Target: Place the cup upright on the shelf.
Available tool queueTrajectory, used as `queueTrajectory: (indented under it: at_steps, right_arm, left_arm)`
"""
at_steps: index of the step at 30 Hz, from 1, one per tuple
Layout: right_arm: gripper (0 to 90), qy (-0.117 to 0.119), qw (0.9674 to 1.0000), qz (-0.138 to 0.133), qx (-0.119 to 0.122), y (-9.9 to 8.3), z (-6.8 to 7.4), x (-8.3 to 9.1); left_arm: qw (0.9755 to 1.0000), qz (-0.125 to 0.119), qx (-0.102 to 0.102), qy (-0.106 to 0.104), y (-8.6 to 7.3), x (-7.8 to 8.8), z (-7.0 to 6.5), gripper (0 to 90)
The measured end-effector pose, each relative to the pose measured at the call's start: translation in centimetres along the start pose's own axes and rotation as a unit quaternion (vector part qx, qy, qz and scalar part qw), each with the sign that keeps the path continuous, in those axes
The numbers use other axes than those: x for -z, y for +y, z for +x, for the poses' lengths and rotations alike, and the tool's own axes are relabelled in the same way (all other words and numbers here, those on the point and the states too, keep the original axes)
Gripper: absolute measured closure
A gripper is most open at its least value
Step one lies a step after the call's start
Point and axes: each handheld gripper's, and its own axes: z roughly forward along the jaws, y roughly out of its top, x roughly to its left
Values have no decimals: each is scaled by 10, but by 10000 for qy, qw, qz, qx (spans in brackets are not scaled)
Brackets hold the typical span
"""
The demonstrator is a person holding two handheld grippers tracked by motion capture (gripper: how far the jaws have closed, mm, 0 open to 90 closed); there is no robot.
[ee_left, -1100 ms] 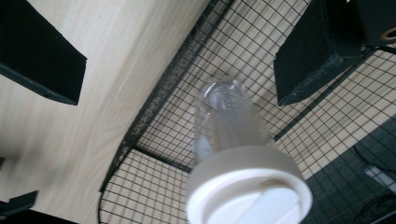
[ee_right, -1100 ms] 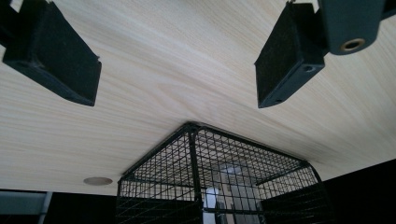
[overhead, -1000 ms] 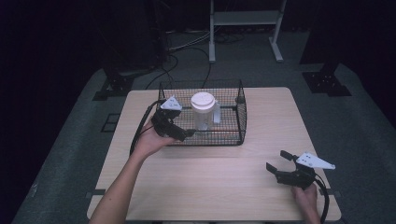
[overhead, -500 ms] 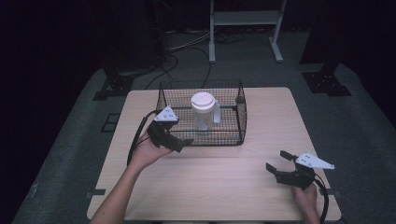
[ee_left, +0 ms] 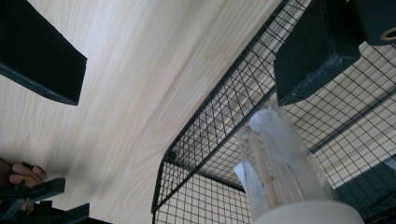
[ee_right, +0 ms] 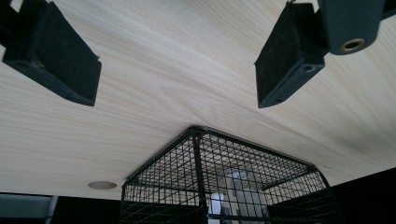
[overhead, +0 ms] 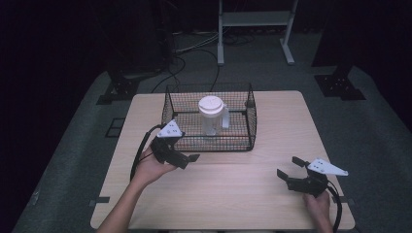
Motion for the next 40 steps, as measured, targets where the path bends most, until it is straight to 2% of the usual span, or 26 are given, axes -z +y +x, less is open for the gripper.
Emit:
queueTrajectory:
  at_steps: [3, 11, 26, 30, 35, 40]
  right_arm:
    - [134, -4, 10000, 2, 16, 0, 0, 0]
    - [134, -5, 10000, 11, 22, 0, 0, 0]
    - [134, 4, 10000, 17, 43, 0, 1, 0]
    - [135, -1, 10000, 20, 45, 0, 1, -1]
    - [135, -3, 10000, 33, 72, 0, 1, -1]
    - [135, 2, 10000, 28, 68, 0, 1, -1]
  left_arm:
    - [10000, -52, 67, -2, -6, 2, -3, 16]
    - [9999, -73, 91, -12, -19, 5, -11, 16]
    - [9996, -162, 226, 48, -50, 12, -19, 16]
    - [9996, -169, 205, 69, -57, 13, -22, 17]
    - [9993, -291, 251, 24, -64, 18, -25, 35]
    - [9988, -352, 320, 131, -76, 21, -29, 29]
